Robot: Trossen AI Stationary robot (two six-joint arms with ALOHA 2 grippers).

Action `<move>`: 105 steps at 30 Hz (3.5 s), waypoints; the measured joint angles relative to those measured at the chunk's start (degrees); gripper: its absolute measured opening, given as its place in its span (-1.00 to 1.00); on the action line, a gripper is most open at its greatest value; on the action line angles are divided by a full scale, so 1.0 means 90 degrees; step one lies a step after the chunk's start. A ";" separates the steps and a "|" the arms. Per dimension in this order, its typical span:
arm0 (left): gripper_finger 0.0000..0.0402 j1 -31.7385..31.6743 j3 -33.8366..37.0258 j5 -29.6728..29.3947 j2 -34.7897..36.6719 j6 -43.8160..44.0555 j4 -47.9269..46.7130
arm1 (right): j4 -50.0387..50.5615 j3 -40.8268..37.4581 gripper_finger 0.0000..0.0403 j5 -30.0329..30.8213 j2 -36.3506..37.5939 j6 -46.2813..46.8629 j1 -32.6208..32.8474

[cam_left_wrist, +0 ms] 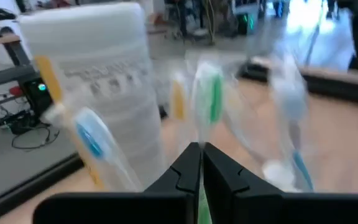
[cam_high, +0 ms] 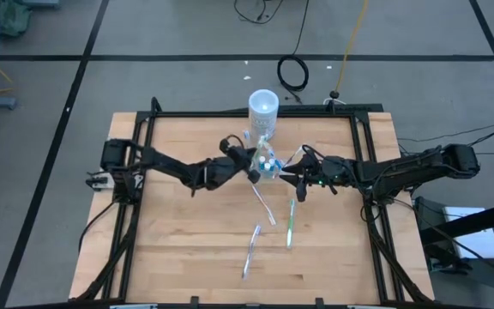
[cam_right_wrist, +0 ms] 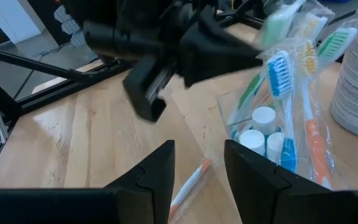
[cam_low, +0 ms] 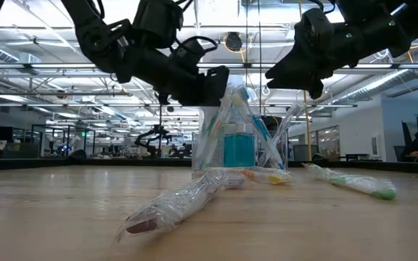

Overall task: Pick & Place toothbrushing station
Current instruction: Put the bottom green toothbrush into the transparent organizer, then put the green toothbrush into the transparent organizer

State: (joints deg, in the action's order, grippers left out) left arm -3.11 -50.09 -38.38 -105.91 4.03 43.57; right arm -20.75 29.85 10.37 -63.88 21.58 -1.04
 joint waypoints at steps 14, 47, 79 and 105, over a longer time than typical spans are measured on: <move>-0.85 0.0081 -0.0002 -0.0841 0.0010 -0.0292 -0.0846 | 0.0093 -0.0450 -0.35 0.0000 0.0002 0.0625 0.0000; 0.05 0.0442 -0.0005 0.0166 0.2096 -0.1007 -0.2496 | -0.2482 -0.1114 -0.38 0.2329 -0.1116 0.3013 0.2623; 0.05 0.0427 -0.0005 0.0314 0.2059 -0.0708 -0.3512 | 0.1107 -0.0148 -0.06 0.0406 -0.1574 0.4407 0.2161; 0.05 0.0427 -0.0005 0.0324 0.2059 -0.0367 -0.3710 | 0.1019 -0.0151 -0.09 0.0819 -0.2249 0.5538 0.2198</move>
State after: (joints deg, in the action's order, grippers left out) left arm 0.73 -50.13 -35.46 -87.37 0.72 10.18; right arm -11.58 28.49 17.74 -84.12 71.43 18.74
